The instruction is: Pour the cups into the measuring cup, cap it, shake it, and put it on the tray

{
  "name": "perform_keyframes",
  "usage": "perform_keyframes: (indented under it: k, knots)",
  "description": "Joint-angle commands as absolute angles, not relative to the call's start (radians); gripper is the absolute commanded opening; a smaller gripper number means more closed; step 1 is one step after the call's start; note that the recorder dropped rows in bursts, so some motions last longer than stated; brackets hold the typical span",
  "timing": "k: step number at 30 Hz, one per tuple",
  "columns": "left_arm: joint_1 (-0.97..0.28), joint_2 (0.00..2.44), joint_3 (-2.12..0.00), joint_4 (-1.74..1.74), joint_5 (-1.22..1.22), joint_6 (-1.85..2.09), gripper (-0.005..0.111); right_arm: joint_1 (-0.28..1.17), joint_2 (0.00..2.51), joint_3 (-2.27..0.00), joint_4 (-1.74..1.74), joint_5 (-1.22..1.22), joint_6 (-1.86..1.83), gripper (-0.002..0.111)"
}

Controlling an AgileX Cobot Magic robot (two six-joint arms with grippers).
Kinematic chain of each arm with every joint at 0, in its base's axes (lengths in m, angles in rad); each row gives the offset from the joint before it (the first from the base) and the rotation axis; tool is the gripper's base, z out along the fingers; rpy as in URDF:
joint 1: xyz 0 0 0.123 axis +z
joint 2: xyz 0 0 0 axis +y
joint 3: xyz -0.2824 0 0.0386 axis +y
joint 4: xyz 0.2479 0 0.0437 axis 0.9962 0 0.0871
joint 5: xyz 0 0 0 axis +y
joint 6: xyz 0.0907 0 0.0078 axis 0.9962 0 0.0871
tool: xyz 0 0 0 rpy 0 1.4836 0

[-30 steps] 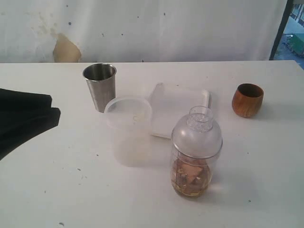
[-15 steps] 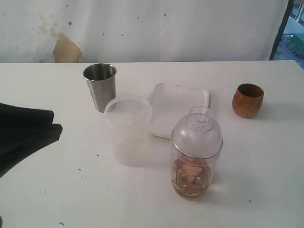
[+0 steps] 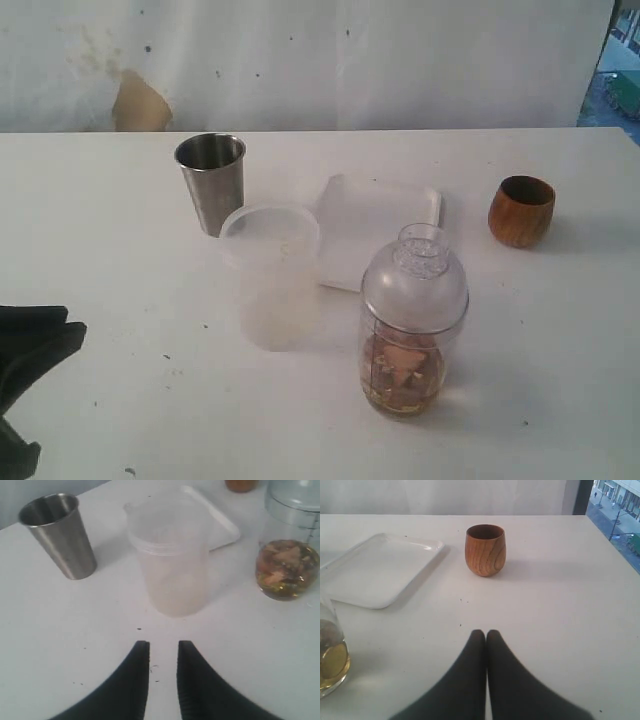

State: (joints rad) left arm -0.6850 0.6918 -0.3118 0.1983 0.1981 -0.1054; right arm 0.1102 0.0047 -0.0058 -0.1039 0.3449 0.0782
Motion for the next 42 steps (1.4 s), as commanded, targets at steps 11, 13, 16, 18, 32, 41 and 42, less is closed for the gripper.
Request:
perform_keyframes:
  k: [11,13,16,18,32,41,42]
  knots:
    - [-0.174,0.389,0.000,0.068,-0.158,-0.100,0.021,0.108,0.000,0.000,-0.101,0.340,0.083,0.000]
    - [-0.123,0.363,0.000,0.068,-0.130,-0.100,0.021,0.108,0.000,0.000,-0.101,0.340,0.083,0.000]
    - [-0.066,0.319,0.000,0.068,-0.082,-0.100,0.021,0.108,0.000,0.000,-0.101,0.340,0.083,0.000]
    - [-0.038,0.281,0.000,0.068,-0.033,-0.100,0.021,0.108,0.000,0.000,-0.103,0.340,0.083,0.000]
    - [0.057,0.000,0.000,0.069,0.231,-0.073,0.021,0.108,0.000,0.000,-0.103,0.340,0.083,0.000]
    - [0.057,0.000,0.000,0.069,0.232,-0.073,0.021,0.108,0.000,0.000,-0.103,0.340,0.083,0.000]
    - [0.057,0.000,0.000,0.069,0.232,-0.073,0.021,0.108,0.000,0.000,-0.103,0.340,0.083,0.000]
